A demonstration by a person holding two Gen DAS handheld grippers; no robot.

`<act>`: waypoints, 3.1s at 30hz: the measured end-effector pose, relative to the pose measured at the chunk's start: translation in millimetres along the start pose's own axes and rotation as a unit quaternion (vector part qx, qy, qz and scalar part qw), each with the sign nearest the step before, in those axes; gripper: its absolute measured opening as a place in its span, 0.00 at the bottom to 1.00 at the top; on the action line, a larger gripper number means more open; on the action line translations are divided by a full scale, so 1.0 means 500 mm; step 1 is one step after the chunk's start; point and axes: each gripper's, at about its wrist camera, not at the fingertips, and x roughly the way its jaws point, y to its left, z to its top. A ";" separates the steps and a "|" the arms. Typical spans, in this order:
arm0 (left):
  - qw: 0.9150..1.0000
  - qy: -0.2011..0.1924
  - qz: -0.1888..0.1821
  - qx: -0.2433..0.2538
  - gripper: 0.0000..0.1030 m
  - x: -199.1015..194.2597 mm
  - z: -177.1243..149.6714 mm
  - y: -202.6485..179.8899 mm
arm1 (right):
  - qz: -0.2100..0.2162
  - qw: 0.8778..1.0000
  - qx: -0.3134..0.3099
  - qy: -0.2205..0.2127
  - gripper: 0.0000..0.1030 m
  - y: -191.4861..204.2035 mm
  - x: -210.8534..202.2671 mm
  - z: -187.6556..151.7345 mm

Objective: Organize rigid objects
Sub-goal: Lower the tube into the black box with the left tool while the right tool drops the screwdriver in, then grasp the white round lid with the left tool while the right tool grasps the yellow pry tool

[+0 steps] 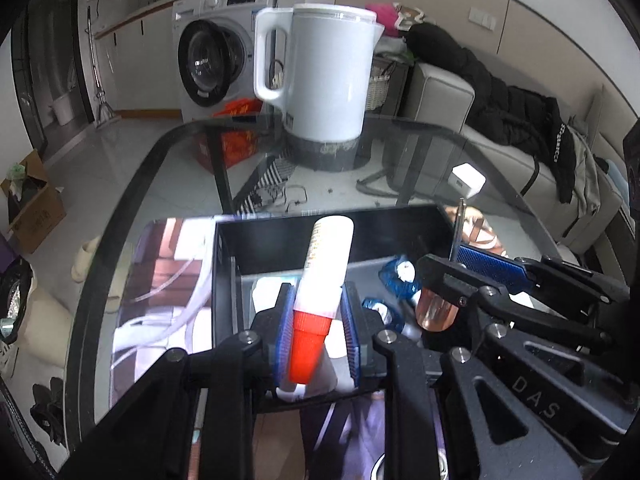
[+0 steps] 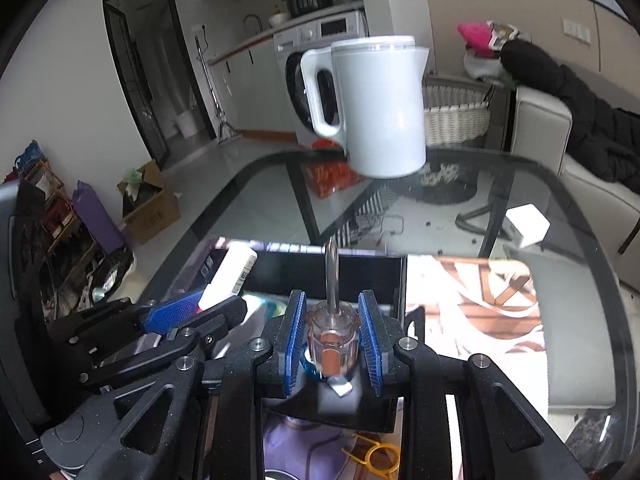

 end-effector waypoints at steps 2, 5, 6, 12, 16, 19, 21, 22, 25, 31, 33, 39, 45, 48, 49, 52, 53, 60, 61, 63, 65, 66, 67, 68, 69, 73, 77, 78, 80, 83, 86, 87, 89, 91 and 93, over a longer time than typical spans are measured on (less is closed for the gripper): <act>1.000 0.016 -0.007 -0.010 0.20 0.006 -0.009 0.007 | -0.001 1.000 -0.005 0.018 0.26 0.001 0.014 -0.011; 0.999 0.035 -0.014 -0.011 0.20 0.010 -0.020 0.011 | -0.005 0.998 -0.025 0.052 0.26 0.007 0.033 -0.023; 0.999 0.034 -0.010 -0.006 0.20 0.008 -0.023 0.011 | -0.012 0.998 -0.033 0.057 0.26 0.012 0.032 -0.024; 0.999 0.048 -0.003 0.016 0.20 0.003 -0.029 0.010 | -0.002 0.995 -0.016 0.102 0.26 0.013 0.029 -0.034; 0.998 0.055 -0.005 0.025 0.20 0.001 -0.030 0.010 | 0.007 0.992 0.000 0.124 0.26 0.010 0.026 -0.037; 0.997 0.066 -0.008 0.024 0.21 -0.003 -0.032 0.011 | 0.012 0.990 0.005 0.137 0.26 0.012 0.024 -0.039; 0.997 0.067 -0.007 0.025 0.21 -0.005 -0.035 0.011 | 0.013 0.990 0.003 0.140 0.26 0.013 0.024 -0.039; 0.997 0.066 -0.007 0.026 0.21 -0.005 -0.035 0.011 | 0.013 0.990 0.002 0.141 0.26 0.014 0.024 -0.040; 0.997 0.067 -0.007 0.027 0.21 -0.004 -0.035 0.011 | 0.013 0.990 0.001 0.141 0.26 0.015 0.024 -0.041; 0.997 0.052 0.021 0.049 0.32 -0.010 -0.038 0.000 | 0.012 0.991 -0.003 0.136 0.27 0.014 0.023 -0.041; 0.997 0.052 0.017 0.045 0.32 -0.011 -0.038 0.005 | 0.011 0.991 -0.007 0.134 0.27 0.014 0.019 -0.043; 0.998 0.050 0.001 0.034 0.36 -0.019 -0.034 0.013 | 0.014 0.993 -0.011 0.115 0.32 0.014 0.004 -0.042; 0.999 0.039 -0.008 0.026 0.38 -0.044 -0.029 0.009 | 0.012 0.995 -0.015 0.095 0.33 0.015 -0.023 -0.039; 0.999 0.013 -0.002 0.034 0.38 -0.071 -0.029 0.002 | 0.011 0.997 -0.029 0.070 0.33 0.023 -0.051 -0.035; 0.999 0.003 0.003 0.041 0.38 -0.082 -0.028 -0.004 | 0.009 0.997 -0.037 0.063 0.33 0.026 -0.060 -0.035; 0.999 -0.014 -0.007 0.047 0.39 -0.110 -0.024 -0.015 | -0.003 0.997 -0.060 0.041 0.33 0.033 -0.091 -0.035; 0.999 -0.017 -0.009 0.048 0.40 -0.116 -0.022 -0.017 | -0.005 0.997 -0.064 0.036 0.33 0.033 -0.100 -0.035; 0.998 -0.005 -0.027 0.050 0.40 -0.136 -0.020 -0.028 | 0.002 0.997 -0.069 0.034 0.33 0.019 -0.150 -0.034; 0.998 0.003 -0.028 0.052 0.40 -0.135 -0.023 -0.032 | 0.004 0.997 -0.072 0.041 0.33 0.018 -0.153 -0.035; 0.998 0.014 -0.033 0.057 0.40 -0.133 -0.030 -0.040 | 0.004 0.996 -0.076 0.056 0.33 0.013 -0.157 -0.035; 0.997 0.034 -0.028 0.069 0.40 -0.127 -0.040 -0.050 | -0.003 0.994 -0.082 0.070 0.33 0.004 -0.159 -0.039; 0.996 0.042 -0.027 0.074 0.40 -0.123 -0.044 -0.056 | -0.010 0.994 -0.083 0.076 0.33 -0.004 -0.158 -0.042; 0.995 0.046 -0.030 0.077 0.40 -0.120 -0.047 -0.060 | -0.013 0.993 -0.081 0.080 0.33 -0.014 -0.156 -0.043; 0.995 0.050 -0.033 0.081 0.40 -0.118 -0.050 -0.064 | -0.014 0.993 -0.077 0.087 0.33 -0.024 -0.152 -0.045; 0.994 0.054 -0.035 0.086 0.40 -0.116 -0.053 -0.070 | -0.012 0.992 -0.076 0.097 0.33 -0.032 -0.146 -0.047; 0.991 0.078 -0.042 0.102 0.40 -0.102 -0.066 -0.093 | -0.008 0.988 -0.077 0.130 0.33 -0.051 -0.129 -0.067; 0.987 0.104 -0.054 0.111 0.40 -0.084 -0.081 -0.114 | -0.011 0.983 -0.088 0.163 0.33 -0.056 -0.103 -0.096; 0.985 0.113 -0.056 0.114 0.40 -0.077 -0.085 -0.120 | -0.012 0.981 -0.091 0.170 0.33 -0.057 -0.094 -0.103; 0.983 0.126 -0.061 0.120 0.40 -0.067 -0.096 -0.128 | -0.019 0.979 -0.095 0.181 0.33 -0.061 -0.077 -0.115; 0.979 0.137 -0.046 0.143 0.40 -0.050 -0.115 -0.147 | -0.028 0.975 -0.096 0.198 0.33 -0.068 -0.045 -0.132; 0.977 0.145 -0.040 0.153 0.41 -0.039 -0.126 -0.154 | -0.026 0.971 -0.093 0.217 0.33 -0.071 -0.018 -0.149; 0.976 0.148 -0.038 0.155 0.41 -0.034 -0.131 -0.156 | -0.027 0.971 -0.093 0.220 0.33 -0.071 -0.013 -0.152; 0.975 0.155 -0.033 0.157 0.41 -0.024 -0.137 -0.157 | -0.030 0.970 -0.093 0.222 0.33 -0.069 -0.007 -0.157; 0.975 0.154 -0.033 0.158 0.41 -0.020 -0.140 -0.158 | -0.032 0.970 -0.091 0.222 0.33 -0.069 -0.002 -0.156; 0.975 0.155 -0.033 0.158 0.41 -0.018 -0.141 -0.159 | -0.033 0.971 -0.089 0.219 0.33 -0.070 0.000 -0.156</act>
